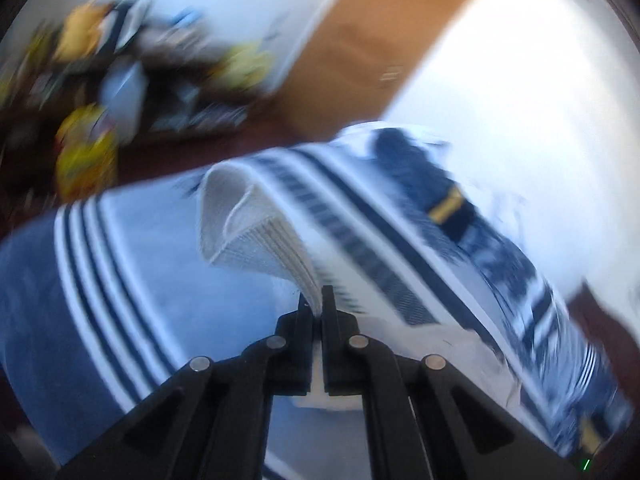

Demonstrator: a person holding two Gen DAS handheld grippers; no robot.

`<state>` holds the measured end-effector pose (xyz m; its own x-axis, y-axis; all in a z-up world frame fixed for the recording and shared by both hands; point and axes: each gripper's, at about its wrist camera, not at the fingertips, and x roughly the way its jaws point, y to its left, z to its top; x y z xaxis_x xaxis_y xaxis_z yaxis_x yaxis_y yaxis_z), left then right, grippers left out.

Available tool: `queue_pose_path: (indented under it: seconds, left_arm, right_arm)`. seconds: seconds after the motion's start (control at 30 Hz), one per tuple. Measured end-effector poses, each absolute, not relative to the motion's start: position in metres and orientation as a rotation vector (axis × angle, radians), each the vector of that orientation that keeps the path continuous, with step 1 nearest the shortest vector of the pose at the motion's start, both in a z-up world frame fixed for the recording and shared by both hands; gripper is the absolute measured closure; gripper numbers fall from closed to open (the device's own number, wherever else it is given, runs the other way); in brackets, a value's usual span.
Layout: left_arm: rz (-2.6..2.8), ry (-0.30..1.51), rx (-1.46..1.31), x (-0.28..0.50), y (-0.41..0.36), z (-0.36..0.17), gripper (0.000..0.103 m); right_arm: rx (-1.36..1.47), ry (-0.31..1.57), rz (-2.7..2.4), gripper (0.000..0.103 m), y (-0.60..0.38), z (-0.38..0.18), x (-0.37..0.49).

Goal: Fold small clothes

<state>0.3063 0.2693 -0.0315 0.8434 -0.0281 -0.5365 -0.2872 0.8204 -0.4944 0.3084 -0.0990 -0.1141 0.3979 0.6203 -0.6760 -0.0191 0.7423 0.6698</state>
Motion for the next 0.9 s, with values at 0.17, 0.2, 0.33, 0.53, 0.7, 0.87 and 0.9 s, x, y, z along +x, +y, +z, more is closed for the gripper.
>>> queue_pose_path:
  seconds: [0.17, 0.2, 0.33, 0.53, 0.7, 0.87, 0.9]
  left_arm:
    - [-0.167, 0.467, -0.374, 0.285, 0.160, 0.010, 0.100]
    - [-0.238, 0.464, -0.334, 0.279, 0.136, 0.014, 0.100]
    - [-0.488, 0.491, -0.192, 0.253, 0.042, 0.016, 0.100]
    - [-0.719, 0.667, 0.095, 0.217, -0.099, -0.052, 0.100]
    - [-0.735, 0.830, 0.327, 0.206, -0.157, -0.128, 0.100]
    - [-0.724, 0.826, 0.453, 0.195, -0.170, -0.151, 0.100]
    - [-0.726, 0.822, 0.459, 0.193, -0.167, -0.151, 0.100]
  right_arm:
    - [0.711, 1.028, 0.406, 0.038, -0.156, -0.104, 0.292]
    - [0.726, 1.014, 0.400, 0.038, -0.168, -0.102, 0.289]
    - [0.821, 0.943, 0.365, 0.038, -0.234, -0.101, 0.269]
    - [0.974, 0.858, 0.311, 0.037, -0.341, -0.115, 0.243]
    - [1.092, 0.904, 0.337, 0.036, -0.393, -0.164, 0.232]
    - [1.271, 0.943, 0.389, 0.036, -0.411, -0.212, 0.224]
    - [1.286, 0.944, 0.411, 0.036, -0.411, -0.212, 0.224]
